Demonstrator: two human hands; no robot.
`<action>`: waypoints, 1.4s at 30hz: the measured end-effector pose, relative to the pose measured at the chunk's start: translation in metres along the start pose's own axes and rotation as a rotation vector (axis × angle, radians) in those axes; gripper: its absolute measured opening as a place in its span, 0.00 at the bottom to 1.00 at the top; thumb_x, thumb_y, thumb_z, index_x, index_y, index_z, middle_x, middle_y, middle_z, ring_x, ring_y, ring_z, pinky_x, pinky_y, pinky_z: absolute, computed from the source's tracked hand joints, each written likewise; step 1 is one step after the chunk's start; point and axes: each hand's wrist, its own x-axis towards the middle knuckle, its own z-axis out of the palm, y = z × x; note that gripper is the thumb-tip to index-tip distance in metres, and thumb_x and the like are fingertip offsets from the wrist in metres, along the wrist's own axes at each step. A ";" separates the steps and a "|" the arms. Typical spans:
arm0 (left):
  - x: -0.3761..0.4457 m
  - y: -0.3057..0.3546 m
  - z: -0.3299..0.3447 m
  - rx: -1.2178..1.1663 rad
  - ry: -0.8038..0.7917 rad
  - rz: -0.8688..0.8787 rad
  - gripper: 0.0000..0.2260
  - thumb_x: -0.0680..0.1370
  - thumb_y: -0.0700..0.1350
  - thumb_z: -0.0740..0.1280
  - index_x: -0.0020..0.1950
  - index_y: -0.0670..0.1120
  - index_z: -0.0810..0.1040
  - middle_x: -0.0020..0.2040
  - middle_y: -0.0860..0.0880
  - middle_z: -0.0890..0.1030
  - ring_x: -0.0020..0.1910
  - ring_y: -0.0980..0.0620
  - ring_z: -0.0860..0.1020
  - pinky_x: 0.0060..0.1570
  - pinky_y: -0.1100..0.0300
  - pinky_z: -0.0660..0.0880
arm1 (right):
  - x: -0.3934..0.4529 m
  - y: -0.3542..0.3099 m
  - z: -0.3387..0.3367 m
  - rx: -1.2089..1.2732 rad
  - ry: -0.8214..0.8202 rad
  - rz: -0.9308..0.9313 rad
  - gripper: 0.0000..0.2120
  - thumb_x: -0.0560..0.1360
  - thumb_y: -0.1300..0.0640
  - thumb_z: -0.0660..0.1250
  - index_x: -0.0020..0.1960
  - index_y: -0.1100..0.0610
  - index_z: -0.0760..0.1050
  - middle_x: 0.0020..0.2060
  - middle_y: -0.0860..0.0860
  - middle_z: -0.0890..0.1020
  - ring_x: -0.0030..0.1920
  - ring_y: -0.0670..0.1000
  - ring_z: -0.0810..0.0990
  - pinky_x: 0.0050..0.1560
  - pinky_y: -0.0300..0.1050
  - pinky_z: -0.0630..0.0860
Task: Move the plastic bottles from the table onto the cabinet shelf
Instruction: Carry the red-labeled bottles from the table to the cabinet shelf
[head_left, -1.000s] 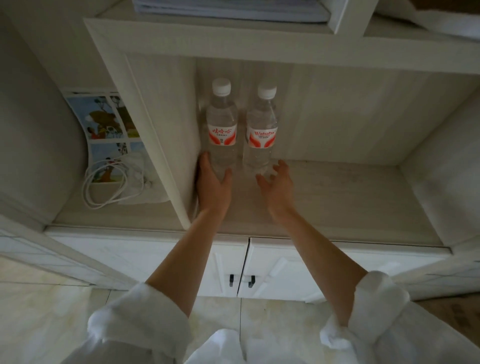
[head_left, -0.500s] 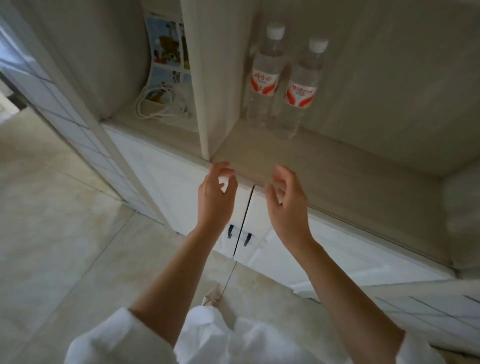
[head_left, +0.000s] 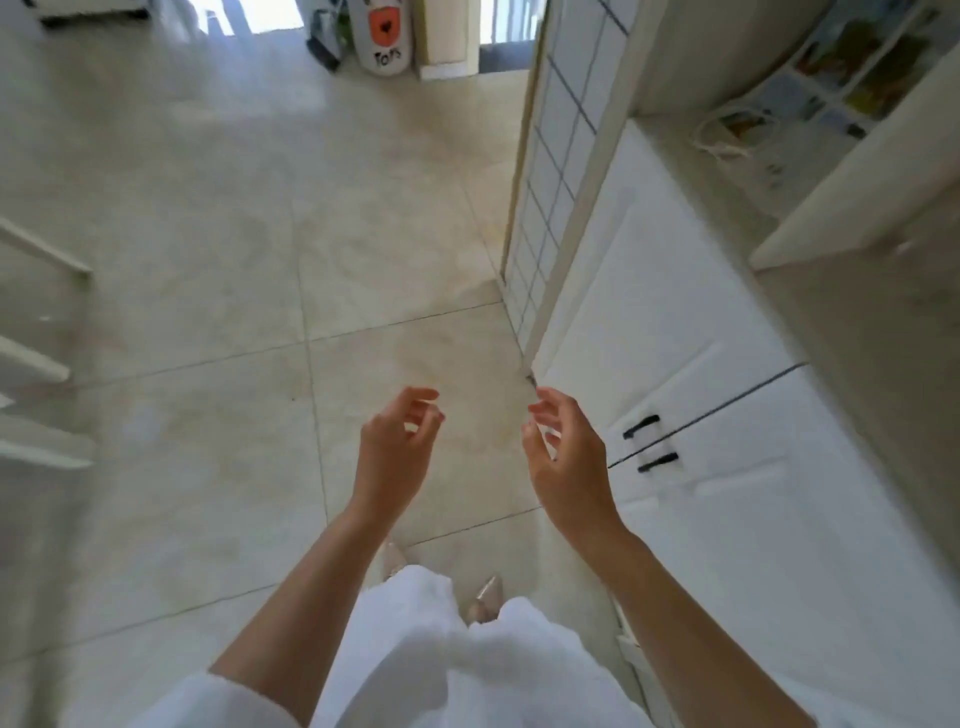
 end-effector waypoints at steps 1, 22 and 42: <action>-0.006 -0.010 -0.017 0.008 0.044 -0.023 0.06 0.77 0.38 0.66 0.51 0.46 0.80 0.40 0.51 0.83 0.40 0.55 0.82 0.42 0.55 0.80 | -0.002 -0.006 0.014 -0.014 -0.053 -0.032 0.16 0.77 0.60 0.63 0.65 0.59 0.71 0.55 0.52 0.80 0.56 0.48 0.78 0.61 0.46 0.75; -0.226 -0.237 -0.345 -0.012 0.890 -0.812 0.05 0.78 0.40 0.66 0.51 0.47 0.80 0.44 0.51 0.84 0.46 0.54 0.80 0.43 0.68 0.69 | -0.151 -0.197 0.387 -0.154 -1.019 -0.587 0.16 0.78 0.58 0.64 0.65 0.56 0.71 0.54 0.50 0.80 0.55 0.47 0.78 0.58 0.42 0.74; -0.185 -0.304 -0.469 -0.156 1.373 -1.098 0.06 0.78 0.41 0.65 0.50 0.51 0.78 0.44 0.53 0.83 0.47 0.59 0.80 0.44 0.71 0.72 | -0.179 -0.345 0.628 -0.288 -1.615 -0.925 0.15 0.78 0.55 0.62 0.64 0.55 0.70 0.53 0.49 0.79 0.55 0.46 0.77 0.56 0.38 0.72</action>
